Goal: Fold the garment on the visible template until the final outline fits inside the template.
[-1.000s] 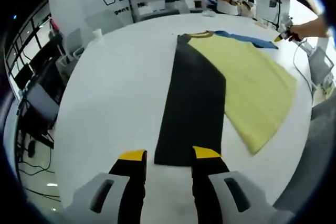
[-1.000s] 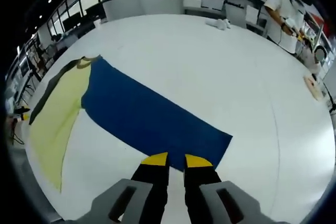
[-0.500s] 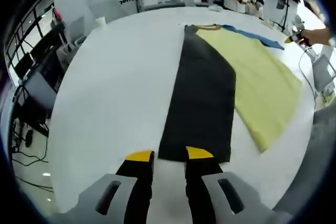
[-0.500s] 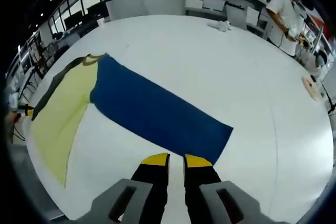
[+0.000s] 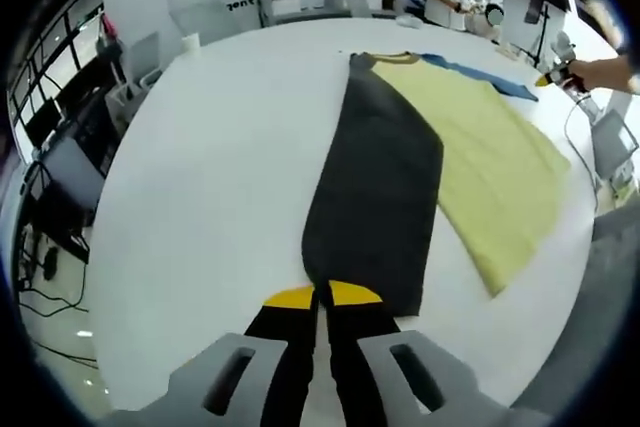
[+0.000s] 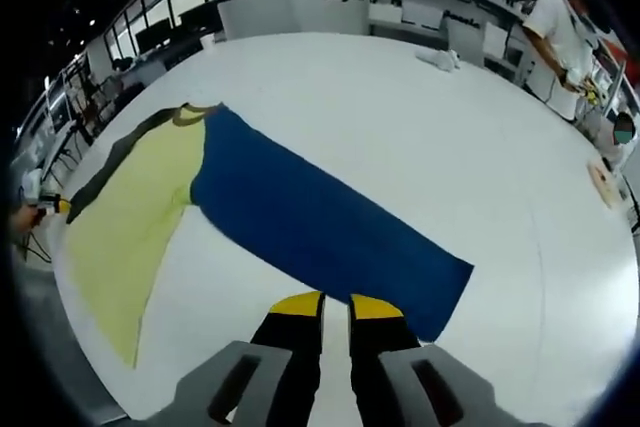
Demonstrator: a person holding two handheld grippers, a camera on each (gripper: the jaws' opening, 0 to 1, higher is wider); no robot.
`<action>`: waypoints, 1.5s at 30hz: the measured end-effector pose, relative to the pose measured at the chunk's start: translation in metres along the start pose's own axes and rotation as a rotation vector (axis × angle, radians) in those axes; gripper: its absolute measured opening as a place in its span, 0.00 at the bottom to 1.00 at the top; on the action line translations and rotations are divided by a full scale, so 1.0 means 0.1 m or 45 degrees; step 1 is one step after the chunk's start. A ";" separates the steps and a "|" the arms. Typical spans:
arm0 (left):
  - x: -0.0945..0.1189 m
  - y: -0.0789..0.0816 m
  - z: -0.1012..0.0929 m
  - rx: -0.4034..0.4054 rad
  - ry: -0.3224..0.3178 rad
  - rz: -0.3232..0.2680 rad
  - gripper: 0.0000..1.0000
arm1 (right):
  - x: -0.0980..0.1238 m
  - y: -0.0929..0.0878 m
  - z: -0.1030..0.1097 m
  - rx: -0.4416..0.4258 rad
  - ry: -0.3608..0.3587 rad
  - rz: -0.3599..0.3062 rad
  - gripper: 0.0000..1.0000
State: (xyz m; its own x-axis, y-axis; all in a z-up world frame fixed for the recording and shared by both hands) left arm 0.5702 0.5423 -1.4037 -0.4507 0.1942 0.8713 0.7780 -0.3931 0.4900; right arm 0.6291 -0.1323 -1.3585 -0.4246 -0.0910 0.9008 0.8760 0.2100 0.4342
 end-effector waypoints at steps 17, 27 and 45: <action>0.10 0.06 0.08 0.016 0.014 -0.040 0.04 | -0.44 0.71 1.02 0.175 0.190 -0.183 0.18; 0.14 0.10 0.18 0.015 0.020 -0.051 0.03 | -0.85 1.08 1.52 0.323 0.273 -0.187 0.29; 0.24 0.25 0.35 -0.004 0.038 -0.087 0.03 | -0.99 1.28 2.27 0.661 0.463 -0.273 0.60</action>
Point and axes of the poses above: the point that each gripper's makers call its tool centre point, and the gripper's own axes: x roughly backward along the fingers, z roughly to its left, y roughly out of its top, the point moved 4 cm from there along x, roughly backward along the fingers, and after that the axes turned 9 degrees about z, right-handed, at the moved point
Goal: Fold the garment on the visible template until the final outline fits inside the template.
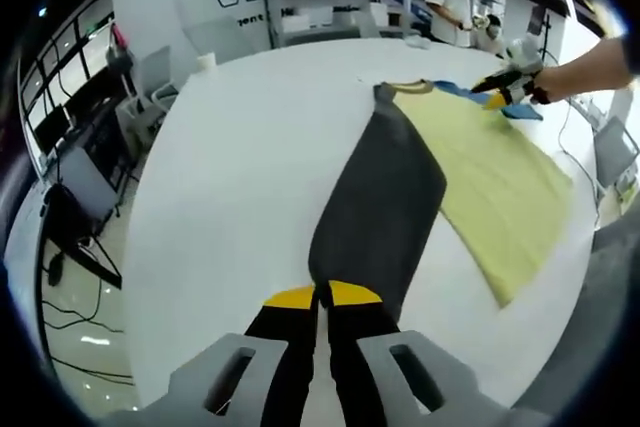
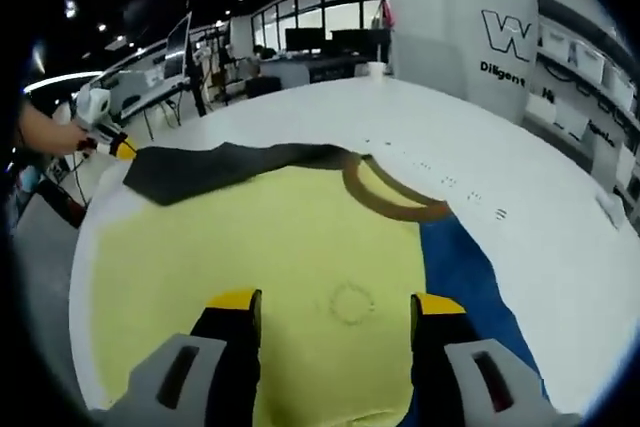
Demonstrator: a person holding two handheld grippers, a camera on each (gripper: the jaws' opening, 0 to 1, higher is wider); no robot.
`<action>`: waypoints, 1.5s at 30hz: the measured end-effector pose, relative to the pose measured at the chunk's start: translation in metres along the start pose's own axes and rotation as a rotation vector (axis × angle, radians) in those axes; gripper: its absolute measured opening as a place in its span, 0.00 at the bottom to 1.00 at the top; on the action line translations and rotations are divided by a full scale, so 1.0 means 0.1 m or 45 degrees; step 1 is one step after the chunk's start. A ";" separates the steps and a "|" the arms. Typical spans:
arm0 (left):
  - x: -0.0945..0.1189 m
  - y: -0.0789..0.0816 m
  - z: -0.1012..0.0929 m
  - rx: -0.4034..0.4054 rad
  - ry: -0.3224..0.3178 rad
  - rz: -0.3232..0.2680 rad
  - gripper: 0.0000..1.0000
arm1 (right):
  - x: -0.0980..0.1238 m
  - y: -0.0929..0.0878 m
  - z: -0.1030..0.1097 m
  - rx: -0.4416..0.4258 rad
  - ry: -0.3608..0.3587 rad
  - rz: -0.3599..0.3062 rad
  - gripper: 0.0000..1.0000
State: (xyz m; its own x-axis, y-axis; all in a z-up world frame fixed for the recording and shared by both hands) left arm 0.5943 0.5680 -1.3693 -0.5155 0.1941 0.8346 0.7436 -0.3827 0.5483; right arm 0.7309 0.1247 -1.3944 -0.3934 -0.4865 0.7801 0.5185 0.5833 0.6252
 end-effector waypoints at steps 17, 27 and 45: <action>0.09 0.33 0.50 -0.021 0.074 -0.045 0.03 | -0.13 -0.03 0.28 0.091 0.161 0.054 0.82; 0.13 0.36 0.83 0.068 0.121 -0.041 0.03 | -0.11 -0.06 0.31 0.079 0.166 0.054 0.91; -0.10 0.28 1.22 0.171 0.171 0.108 0.03 | -0.08 -0.15 0.28 0.048 0.167 0.080 0.94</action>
Point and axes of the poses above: the point that each gripper's makers call its tool centre point, and the gripper's own axes: x roughly backward along the fingers, z roughly to its left, y roughly out of its top, the point moved 4 cm from there along x, roughly backward along the fingers, and after that the axes turned 9 degrees about z, right-handed, at the moved point
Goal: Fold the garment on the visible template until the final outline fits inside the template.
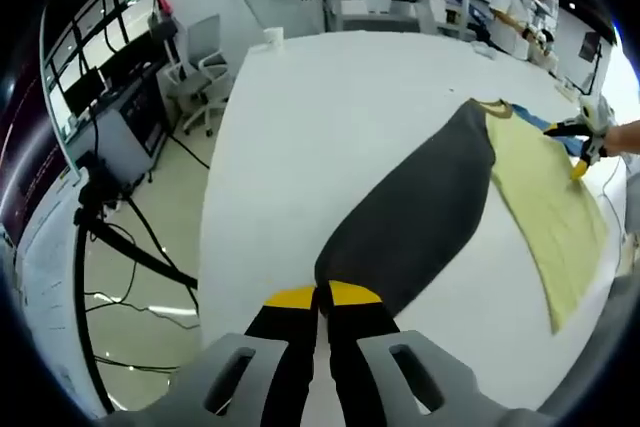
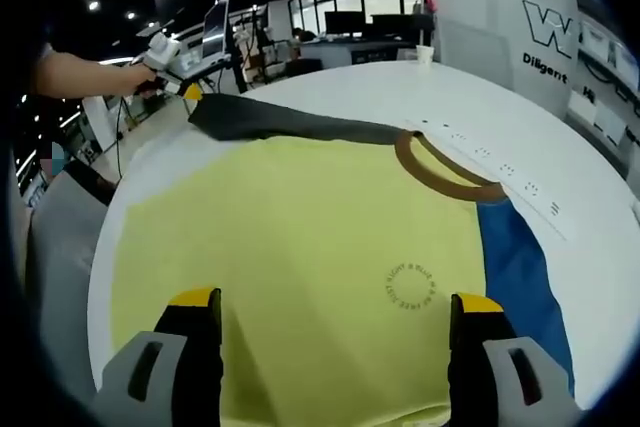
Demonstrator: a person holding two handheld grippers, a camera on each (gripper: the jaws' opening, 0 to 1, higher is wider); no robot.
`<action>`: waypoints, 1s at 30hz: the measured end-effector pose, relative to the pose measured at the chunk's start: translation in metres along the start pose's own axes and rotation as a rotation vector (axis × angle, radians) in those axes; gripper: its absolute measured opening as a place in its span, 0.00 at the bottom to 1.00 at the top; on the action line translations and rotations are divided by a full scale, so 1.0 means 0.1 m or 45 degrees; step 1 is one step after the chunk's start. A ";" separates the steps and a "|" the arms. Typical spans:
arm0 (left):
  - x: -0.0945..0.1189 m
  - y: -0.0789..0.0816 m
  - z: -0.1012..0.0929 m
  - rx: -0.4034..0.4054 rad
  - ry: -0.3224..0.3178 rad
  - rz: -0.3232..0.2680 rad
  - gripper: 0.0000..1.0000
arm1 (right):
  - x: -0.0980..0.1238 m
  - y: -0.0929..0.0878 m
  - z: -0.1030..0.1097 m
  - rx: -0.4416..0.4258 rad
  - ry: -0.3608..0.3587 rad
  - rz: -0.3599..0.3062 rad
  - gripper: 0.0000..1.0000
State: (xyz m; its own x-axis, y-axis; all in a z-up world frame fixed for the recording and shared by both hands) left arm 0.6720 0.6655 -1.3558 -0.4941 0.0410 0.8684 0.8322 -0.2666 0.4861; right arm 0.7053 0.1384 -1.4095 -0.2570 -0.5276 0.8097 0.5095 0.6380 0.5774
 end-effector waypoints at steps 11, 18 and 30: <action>-0.13 0.38 0.25 -0.103 0.081 0.004 0.03 | 0.01 -0.09 -0.02 -0.013 0.002 0.021 0.96; -0.26 0.50 0.31 -0.231 0.142 0.029 0.03 | 0.00 -0.12 -0.01 -0.015 0.003 0.028 0.97; -0.39 0.54 0.31 -0.269 0.182 0.067 0.04 | 0.00 -0.14 0.01 0.000 0.001 0.035 0.98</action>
Point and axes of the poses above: the point that each gripper's makers call its tool centre point, and the gripper's own axes: x roughly backward along the fingers, z roughly to its left, y roughly out of its top, the point moved 4 cm from there along x, roughly backward along the fingers, and after that the axes turned 9 degrees about z, right-handed, at the moved point
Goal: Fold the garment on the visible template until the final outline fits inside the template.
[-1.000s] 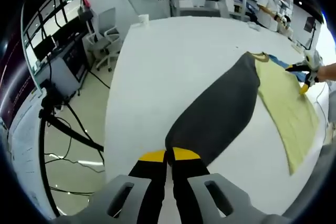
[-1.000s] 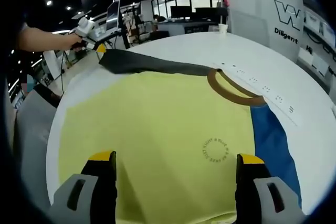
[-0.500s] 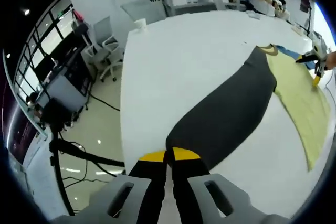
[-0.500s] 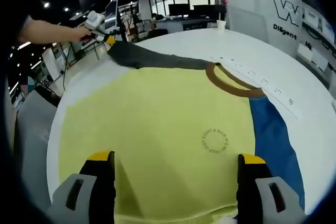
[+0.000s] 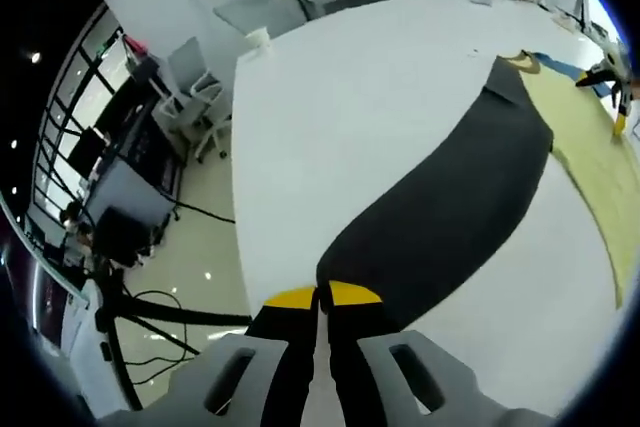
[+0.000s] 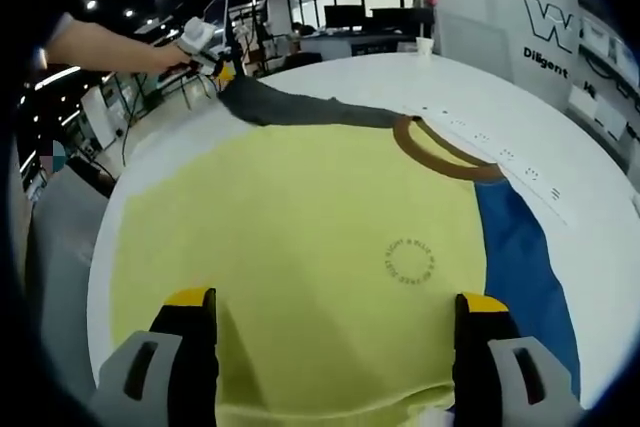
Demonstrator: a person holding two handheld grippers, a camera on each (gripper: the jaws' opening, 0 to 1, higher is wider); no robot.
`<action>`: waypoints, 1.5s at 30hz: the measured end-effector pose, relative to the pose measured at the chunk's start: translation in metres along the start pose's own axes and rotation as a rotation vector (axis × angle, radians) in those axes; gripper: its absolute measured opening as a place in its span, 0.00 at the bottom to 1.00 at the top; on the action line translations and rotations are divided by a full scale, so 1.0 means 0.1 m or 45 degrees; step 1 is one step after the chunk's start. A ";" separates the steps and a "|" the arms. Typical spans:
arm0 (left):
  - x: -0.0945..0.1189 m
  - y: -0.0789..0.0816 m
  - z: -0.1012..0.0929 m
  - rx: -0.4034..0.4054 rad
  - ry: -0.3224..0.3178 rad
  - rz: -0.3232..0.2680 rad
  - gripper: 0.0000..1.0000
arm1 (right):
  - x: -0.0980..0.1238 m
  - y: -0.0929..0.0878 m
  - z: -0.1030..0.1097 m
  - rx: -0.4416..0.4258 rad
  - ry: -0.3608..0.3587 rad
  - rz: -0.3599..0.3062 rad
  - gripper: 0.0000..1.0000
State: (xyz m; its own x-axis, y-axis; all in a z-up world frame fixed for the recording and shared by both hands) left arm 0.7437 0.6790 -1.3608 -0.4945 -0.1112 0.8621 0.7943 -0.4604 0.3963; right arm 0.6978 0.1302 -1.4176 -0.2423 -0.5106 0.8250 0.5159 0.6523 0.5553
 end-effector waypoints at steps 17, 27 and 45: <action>-0.15 -0.17 -0.03 0.029 -0.050 0.123 0.04 | -0.01 0.00 0.01 0.007 -0.003 0.002 0.99; -0.17 -0.14 -0.02 0.054 -0.036 0.103 0.19 | 0.14 0.03 0.05 0.026 -0.006 -0.044 0.99; 0.20 -0.06 0.01 0.085 0.028 -0.006 0.27 | 0.55 -0.46 0.35 -0.003 -0.051 -0.063 0.99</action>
State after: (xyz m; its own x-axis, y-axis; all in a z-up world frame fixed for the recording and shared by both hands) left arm 0.7289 0.6803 -1.3454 -0.5049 -0.1287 0.8535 0.8135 -0.4014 0.4208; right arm 0.6324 0.0920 -1.3943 -0.3001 -0.5194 0.8001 0.5047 0.6253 0.5953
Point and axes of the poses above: the point that each gripper's makers call its tool centre point, and the gripper's own axes: x roughly backward along the fingers, z roughly to its left, y roughly out of its top, the point moved 4 cm from there along x, roughly backward along the fingers, and after that the axes turned 9 degrees about z, right-handed, at the moved point
